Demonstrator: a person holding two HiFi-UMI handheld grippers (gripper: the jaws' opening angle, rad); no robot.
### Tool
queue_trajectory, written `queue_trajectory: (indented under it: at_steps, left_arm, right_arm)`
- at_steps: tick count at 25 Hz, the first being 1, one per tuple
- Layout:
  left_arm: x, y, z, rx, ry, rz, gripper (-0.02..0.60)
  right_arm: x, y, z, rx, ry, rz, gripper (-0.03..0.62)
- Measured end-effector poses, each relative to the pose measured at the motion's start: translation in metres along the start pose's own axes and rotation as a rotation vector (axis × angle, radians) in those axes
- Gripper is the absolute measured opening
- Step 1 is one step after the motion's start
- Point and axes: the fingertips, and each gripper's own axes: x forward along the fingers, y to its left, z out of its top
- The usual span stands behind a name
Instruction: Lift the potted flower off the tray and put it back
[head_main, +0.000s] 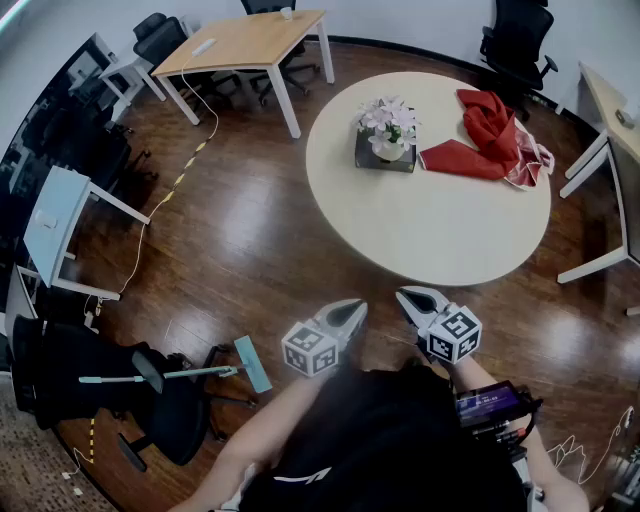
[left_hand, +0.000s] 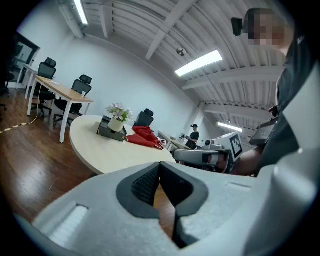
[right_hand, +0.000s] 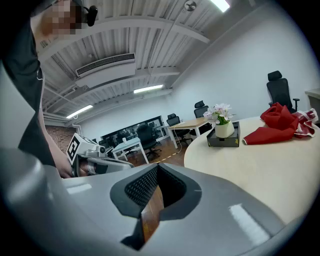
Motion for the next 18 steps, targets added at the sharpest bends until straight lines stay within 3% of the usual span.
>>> queue_trajectory:
  at_steps: [4, 9, 14, 18]
  left_arm:
    - [-0.025, 0.035, 0.021, 0.025, -0.019, 0.002, 0.005]
    - [-0.064, 0.071, 0.019, 0.009, -0.032, 0.033, 0.005]
    - [-0.091, 0.094, 0.013, -0.011, -0.053, 0.067, 0.005]
    - [-0.097, 0.104, 0.017, -0.033, -0.066, 0.078, 0.005]
  right_arm:
    - [0.042, 0.011, 0.018, 0.051, -0.064, -0.002, 0.002]
    - [0.079, 0.028, 0.014, 0.074, -0.071, -0.033, 0.002]
    - [0.106, 0.043, 0.007, -0.024, -0.005, -0.056, 0.002]
    - [0.121, 0.033, 0.008, -0.030, 0.041, -0.098, 0.002]
